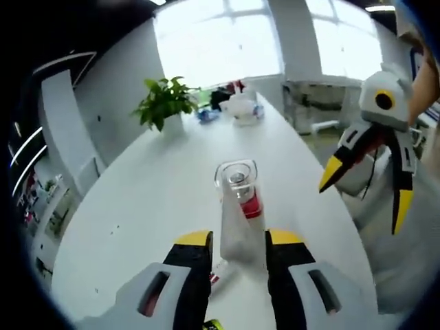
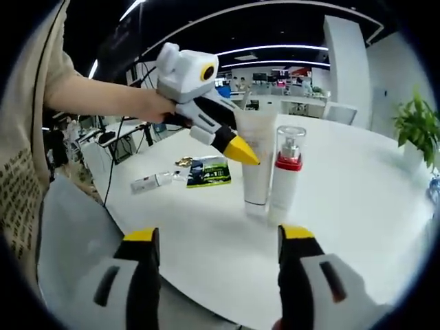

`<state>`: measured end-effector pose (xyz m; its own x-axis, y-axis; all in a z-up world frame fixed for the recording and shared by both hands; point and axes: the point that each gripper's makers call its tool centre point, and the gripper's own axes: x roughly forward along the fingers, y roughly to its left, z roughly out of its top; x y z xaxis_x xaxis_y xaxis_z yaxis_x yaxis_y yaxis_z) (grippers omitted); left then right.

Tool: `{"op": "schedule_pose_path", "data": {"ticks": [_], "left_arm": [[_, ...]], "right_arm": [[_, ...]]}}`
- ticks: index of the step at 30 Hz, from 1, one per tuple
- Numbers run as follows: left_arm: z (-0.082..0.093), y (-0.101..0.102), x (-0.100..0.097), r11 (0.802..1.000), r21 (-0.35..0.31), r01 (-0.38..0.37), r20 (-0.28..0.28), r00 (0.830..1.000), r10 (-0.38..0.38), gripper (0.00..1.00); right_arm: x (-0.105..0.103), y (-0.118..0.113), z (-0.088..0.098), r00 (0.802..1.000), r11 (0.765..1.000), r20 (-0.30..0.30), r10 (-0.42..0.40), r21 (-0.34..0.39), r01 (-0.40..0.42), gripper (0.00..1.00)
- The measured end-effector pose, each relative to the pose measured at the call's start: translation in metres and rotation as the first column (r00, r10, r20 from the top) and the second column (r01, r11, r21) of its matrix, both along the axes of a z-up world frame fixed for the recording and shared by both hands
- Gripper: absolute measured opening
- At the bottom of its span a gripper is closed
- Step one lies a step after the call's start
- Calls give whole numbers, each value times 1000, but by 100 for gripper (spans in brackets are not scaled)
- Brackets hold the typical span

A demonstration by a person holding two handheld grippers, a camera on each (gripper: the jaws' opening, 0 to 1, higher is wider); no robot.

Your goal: Arrange the skincare products in the storage area until every visible bottle or jar stands upright without overlapping.

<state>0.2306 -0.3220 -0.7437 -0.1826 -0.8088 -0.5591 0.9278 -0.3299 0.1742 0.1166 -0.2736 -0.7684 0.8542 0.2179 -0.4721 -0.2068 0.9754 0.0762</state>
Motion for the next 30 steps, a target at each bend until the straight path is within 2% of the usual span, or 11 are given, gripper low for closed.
{"op": "schedule_pose_path", "data": {"ticks": [3, 6, 15, 20, 25, 27, 30], "left_arm": [[3, 5, 3, 999, 3, -35, -13, 999, 35, 34], [8, 13, 3, 997, -1, -83, -52, 995, 83, 41], [11, 59, -8, 981, 10, -194, -146, 970, 194, 53], [3, 94, -7, 956, 34, -291, -188, 938, 292, 60], [-3, 128, -6, 916, 51, -399, -216, 891, 400, 70], [-5, 140, -7, 902, 57, -428, -222, 876, 429, 72], [-10, 163, -8, 875, 66, -480, -236, 844, 481, 73]], "right_arm": [[-1, 1, 1, 1000, 1000, -1, 4, -7, -4, 72], [-1, 2, 2, 1000, 1000, -5, 11, -13, -11, 74], [8, 18, 1, 999, 999, -2, 40, 19, -40, 80], [12, 23, -2, 998, 998, -7, 58, 22, -57, 83], [9, 30, -10, 997, 996, -25, 79, 37, -78, 84], [7, 32, -12, 995, 996, -35, 91, 29, -90, 84], [7, 31, -10, 996, 996, -33, 87, 35, -86, 84]]}}
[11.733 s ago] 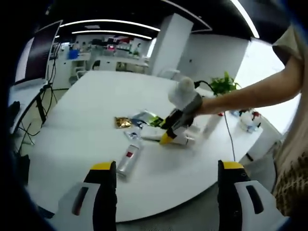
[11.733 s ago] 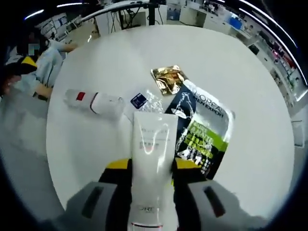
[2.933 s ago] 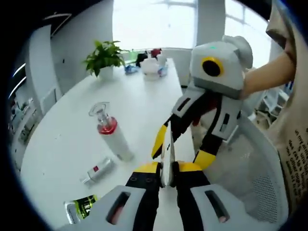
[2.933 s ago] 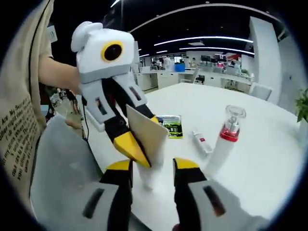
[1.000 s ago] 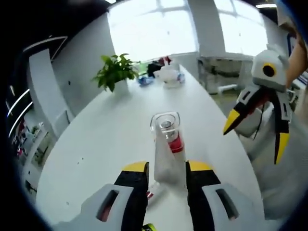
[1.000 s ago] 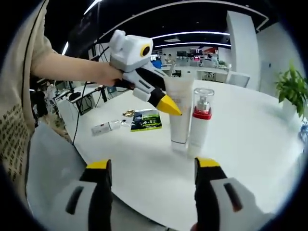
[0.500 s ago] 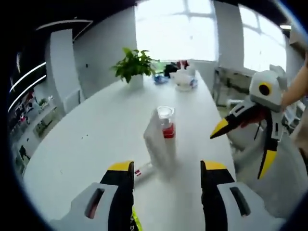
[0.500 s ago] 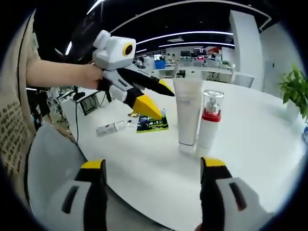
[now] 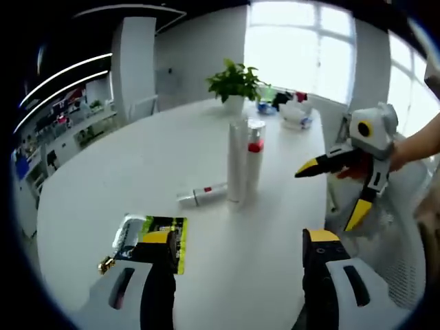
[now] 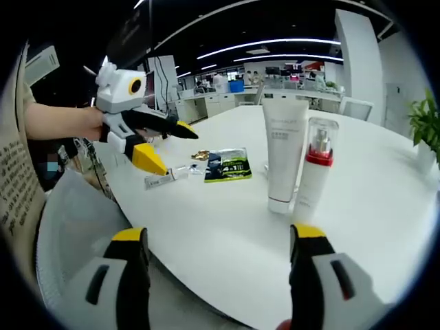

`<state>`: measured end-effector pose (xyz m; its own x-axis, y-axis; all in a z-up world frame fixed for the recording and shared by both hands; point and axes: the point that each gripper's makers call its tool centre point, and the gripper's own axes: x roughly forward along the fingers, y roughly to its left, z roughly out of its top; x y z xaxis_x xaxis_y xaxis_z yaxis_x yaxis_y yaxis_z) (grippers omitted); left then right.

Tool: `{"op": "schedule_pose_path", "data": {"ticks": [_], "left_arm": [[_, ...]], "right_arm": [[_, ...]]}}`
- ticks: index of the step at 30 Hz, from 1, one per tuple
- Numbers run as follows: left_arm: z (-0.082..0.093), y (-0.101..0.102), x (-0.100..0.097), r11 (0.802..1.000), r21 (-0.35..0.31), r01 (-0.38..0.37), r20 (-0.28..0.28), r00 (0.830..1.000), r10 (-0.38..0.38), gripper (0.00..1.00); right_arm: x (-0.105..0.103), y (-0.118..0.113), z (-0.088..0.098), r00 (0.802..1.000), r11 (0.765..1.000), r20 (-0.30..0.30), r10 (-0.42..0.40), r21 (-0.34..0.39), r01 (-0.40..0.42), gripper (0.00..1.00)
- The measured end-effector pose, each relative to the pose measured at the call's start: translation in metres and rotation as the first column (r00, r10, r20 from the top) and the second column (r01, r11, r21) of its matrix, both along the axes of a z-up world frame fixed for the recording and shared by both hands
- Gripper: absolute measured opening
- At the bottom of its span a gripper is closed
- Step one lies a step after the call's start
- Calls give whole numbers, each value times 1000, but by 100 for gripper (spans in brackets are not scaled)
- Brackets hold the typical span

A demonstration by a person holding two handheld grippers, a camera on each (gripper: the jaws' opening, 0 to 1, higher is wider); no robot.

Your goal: Arrange the skincare products in the storage area until every visible bottle or jar stands upright without overlapping.

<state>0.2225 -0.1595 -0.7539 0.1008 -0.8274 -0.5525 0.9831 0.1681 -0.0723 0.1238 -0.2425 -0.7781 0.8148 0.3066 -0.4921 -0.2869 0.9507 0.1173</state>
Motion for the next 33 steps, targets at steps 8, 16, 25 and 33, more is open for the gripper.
{"op": "schedule_pose_path", "data": {"ticks": [8, 16, 25, 33], "left_arm": [[-7, 48, -17, 994, 9, -108, -39, 993, 108, 82], [-10, 86, -32, 975, -5, -224, -98, 970, 222, 93], [-17, 122, -33, 949, 11, -314, -122, 942, 313, 97], [-11, 131, -21, 929, -28, -368, -97, 926, 364, 97]], "right_arm": [[13, -6, 14, 998, 997, 34, -54, 57, 52, 85], [18, -8, 16, 995, 989, 23, -99, 113, 96, 85], [18, -4, 14, 994, 989, -1, -110, 103, 110, 84], [18, 2, 1, 996, 994, -51, -80, 77, 84, 84]]}}
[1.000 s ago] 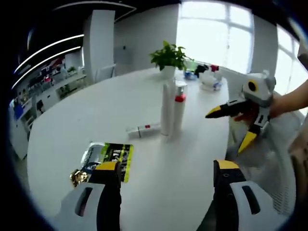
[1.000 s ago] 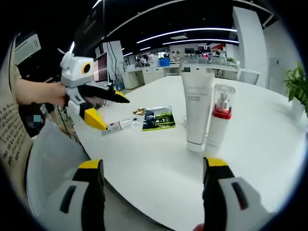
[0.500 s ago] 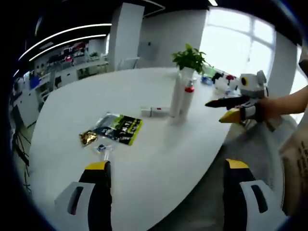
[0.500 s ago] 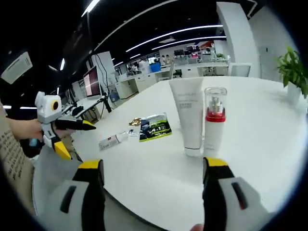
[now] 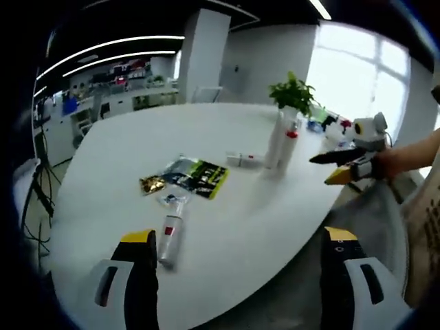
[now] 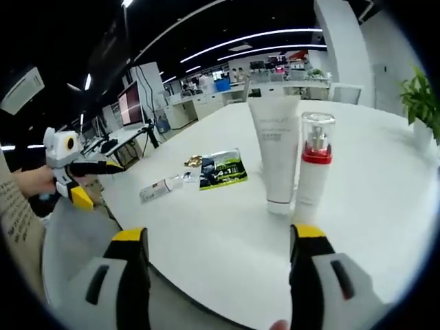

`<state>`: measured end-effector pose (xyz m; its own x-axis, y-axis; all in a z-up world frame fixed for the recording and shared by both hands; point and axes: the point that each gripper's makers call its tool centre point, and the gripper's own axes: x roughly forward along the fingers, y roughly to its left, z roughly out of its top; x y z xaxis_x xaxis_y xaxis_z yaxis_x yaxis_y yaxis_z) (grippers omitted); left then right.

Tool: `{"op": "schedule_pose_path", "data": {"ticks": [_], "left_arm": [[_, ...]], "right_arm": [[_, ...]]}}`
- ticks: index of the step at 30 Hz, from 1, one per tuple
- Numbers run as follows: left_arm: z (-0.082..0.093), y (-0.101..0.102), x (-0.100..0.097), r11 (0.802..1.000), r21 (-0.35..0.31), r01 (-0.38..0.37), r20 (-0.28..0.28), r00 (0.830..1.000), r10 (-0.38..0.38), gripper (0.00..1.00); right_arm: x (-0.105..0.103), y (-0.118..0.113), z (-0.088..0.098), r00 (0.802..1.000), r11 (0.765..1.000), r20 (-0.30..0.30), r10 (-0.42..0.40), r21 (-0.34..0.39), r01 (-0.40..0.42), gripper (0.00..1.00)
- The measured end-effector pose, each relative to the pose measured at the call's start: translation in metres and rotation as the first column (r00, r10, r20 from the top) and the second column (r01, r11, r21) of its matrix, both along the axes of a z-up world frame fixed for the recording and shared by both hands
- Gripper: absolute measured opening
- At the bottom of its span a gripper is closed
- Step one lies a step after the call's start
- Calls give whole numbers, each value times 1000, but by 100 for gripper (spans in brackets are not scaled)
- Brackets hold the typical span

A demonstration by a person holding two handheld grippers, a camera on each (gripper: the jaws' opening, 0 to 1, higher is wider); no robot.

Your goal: Arrange the skincare products in the storage area until every visible bottle or jar stands upright without overlapping.

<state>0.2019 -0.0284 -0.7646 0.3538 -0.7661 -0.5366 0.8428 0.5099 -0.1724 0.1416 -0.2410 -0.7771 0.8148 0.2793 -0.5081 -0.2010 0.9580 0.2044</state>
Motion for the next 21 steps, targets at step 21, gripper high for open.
{"op": "schedule_pose_path", "data": {"ticks": [21], "left_arm": [[-2, -2, -9, 999, 5, 45, 9, 999, -45, 94]], "right_arm": [[-3, 1, -8, 999, 999, -42, 10, -36, -11, 83]]}}
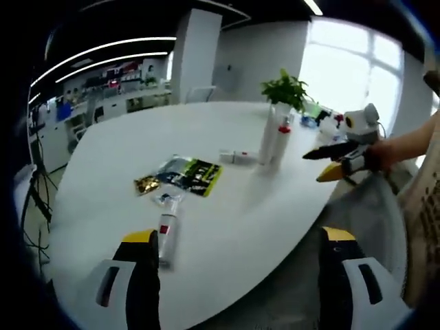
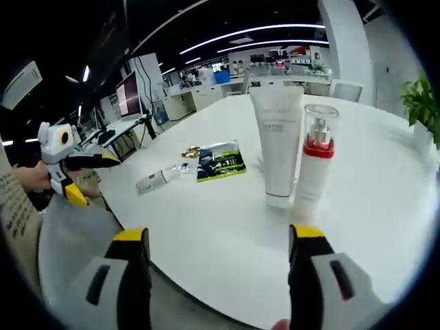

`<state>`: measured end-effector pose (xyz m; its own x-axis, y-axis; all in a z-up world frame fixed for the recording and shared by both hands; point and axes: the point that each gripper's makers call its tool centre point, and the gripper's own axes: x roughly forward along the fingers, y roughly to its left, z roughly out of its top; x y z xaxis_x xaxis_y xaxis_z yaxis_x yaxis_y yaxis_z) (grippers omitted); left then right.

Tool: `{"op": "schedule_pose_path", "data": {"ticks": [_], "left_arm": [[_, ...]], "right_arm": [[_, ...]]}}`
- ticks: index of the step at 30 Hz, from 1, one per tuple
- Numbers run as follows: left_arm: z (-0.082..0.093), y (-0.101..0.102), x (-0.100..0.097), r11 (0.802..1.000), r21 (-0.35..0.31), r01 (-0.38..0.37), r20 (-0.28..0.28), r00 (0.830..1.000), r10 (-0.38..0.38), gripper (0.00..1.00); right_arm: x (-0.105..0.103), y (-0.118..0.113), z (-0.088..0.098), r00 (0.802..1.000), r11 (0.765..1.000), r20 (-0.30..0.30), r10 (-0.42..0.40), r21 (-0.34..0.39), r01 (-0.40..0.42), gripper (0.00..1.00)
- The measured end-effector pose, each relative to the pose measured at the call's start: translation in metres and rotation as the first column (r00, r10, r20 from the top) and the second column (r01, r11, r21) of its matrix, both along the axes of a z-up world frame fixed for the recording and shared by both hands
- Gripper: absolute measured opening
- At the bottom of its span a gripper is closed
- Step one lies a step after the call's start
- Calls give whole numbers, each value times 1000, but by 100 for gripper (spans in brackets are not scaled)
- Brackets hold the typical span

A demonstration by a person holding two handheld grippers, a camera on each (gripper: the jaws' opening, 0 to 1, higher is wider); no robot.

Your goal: Arrange the skincare products in the storage area until every visible bottle or jar stands upright without overlapping.

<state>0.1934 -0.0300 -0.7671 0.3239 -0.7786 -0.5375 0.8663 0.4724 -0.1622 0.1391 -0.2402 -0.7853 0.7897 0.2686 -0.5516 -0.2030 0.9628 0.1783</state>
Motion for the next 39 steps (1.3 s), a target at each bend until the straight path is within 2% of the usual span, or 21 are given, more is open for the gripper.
{"op": "schedule_pose_path", "data": {"ticks": [5, 10, 13, 16, 19, 23, 27, 30, 34, 39], "left_arm": [[0, 1, 1, 1000, 0, -11, -8, 1000, 11, 94], [-1, 1, 2, 1000, 6, -19, -5, 1000, 19, 94], [0, 3, 5, 999, -5, -35, -10, 999, 35, 94], [1, 4, 7, 999, -14, -47, -13, 999, 46, 94], [1, 4, 8, 998, -22, -52, -21, 998, 52, 94], [2, 5, 8, 998, -27, -53, -18, 998, 52, 93], [3, 4, 8, 998, -30, -51, -14, 999, 51, 93], [3, 5, 8, 998, -27, -53, -8, 999, 52, 93], [4, 6, 9, 998, -29, -55, 4, 998, 55, 92], [7, 6, 11, 997, -40, -62, 19, 998, 63, 92]], "right_arm": [[-1, -6, 0, 1000, 1000, -8, 0, -19, 0, 82], [-1, -6, 10, 999, 998, -13, 31, -58, -32, 82], [5, -3, 23, 997, 993, 4, 73, -96, -72, 82], [16, 3, 45, 990, 978, 34, 138, -166, -130, 82], [29, 8, 68, 982, 966, 68, 179, -203, -162, 82], [49, 12, 94, 965, 935, 94, 247, -285, -211, 82], [66, 16, 104, 958, 930, 95, 269, -285, -233, 80], [74, 18, 103, 956, 917, 68, 285, -309, -251, 76], [86, 25, 106, 951, 910, 60, 302, -314, -270, 77], [103, 35, 111, 930, 870, 29, 366, -366, -331, 78]]}}
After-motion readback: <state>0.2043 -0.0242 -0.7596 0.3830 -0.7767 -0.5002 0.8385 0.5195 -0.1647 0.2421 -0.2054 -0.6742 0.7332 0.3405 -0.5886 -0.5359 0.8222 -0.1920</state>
